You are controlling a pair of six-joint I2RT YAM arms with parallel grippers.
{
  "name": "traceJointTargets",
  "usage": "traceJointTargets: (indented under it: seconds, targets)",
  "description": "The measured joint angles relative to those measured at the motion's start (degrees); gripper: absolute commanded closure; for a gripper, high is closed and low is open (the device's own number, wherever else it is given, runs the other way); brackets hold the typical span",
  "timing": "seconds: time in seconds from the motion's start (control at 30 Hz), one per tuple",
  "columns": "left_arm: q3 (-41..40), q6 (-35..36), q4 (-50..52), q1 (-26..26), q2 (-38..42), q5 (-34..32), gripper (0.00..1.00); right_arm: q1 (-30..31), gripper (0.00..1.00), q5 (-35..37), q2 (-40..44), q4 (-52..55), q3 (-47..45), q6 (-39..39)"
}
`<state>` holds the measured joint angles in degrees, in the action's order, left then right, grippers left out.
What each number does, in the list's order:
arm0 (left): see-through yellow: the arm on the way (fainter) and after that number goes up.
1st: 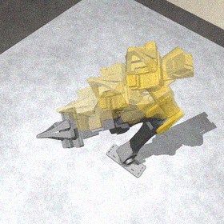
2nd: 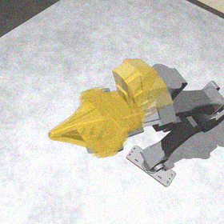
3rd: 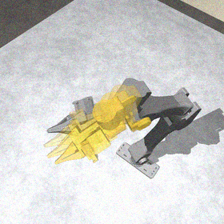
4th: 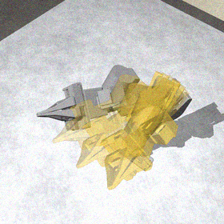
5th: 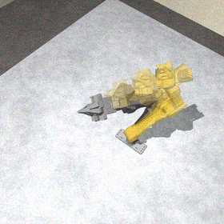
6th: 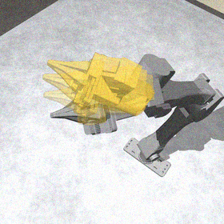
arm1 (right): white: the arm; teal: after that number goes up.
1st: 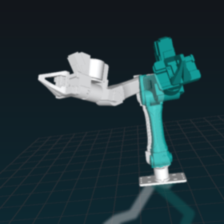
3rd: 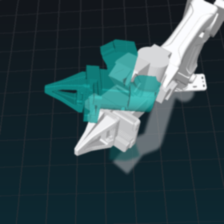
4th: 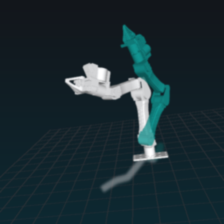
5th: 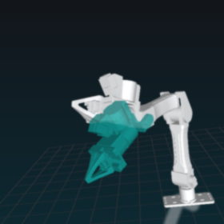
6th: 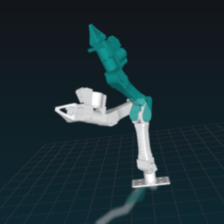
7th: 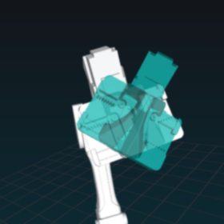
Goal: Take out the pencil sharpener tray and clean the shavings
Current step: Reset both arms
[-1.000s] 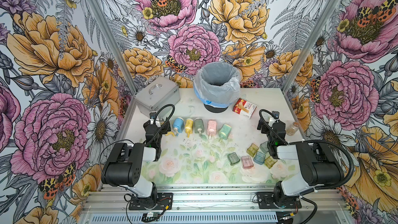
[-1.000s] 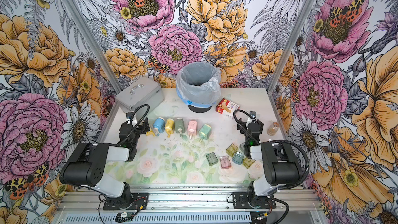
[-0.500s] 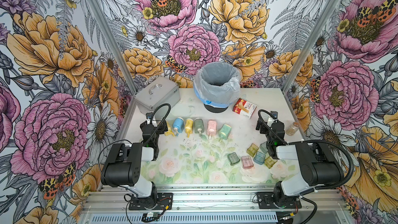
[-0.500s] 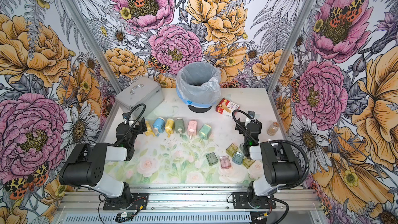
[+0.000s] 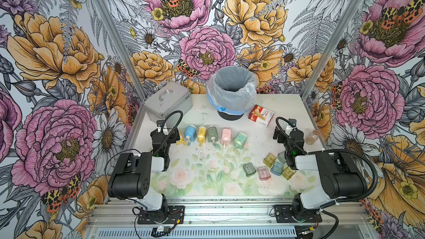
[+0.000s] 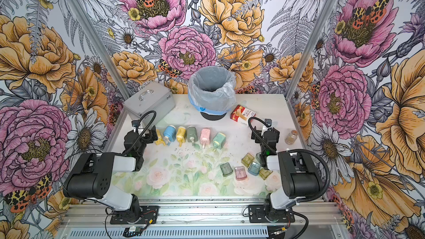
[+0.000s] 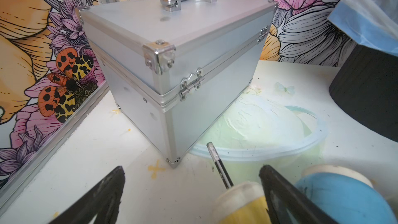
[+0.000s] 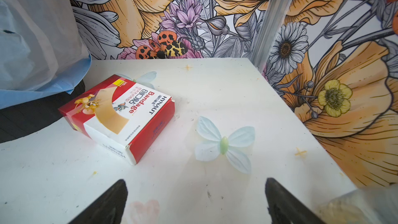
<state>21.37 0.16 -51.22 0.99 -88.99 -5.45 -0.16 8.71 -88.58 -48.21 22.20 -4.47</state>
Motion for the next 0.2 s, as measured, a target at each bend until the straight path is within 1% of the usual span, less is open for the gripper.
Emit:
traceJointTargets:
  seconds: [0.2]
  targets:
    - [-0.02,0.00,0.00,0.00,0.00,0.02,0.01,-0.28,0.00,-0.68,0.00,0.66,0.00,0.00]
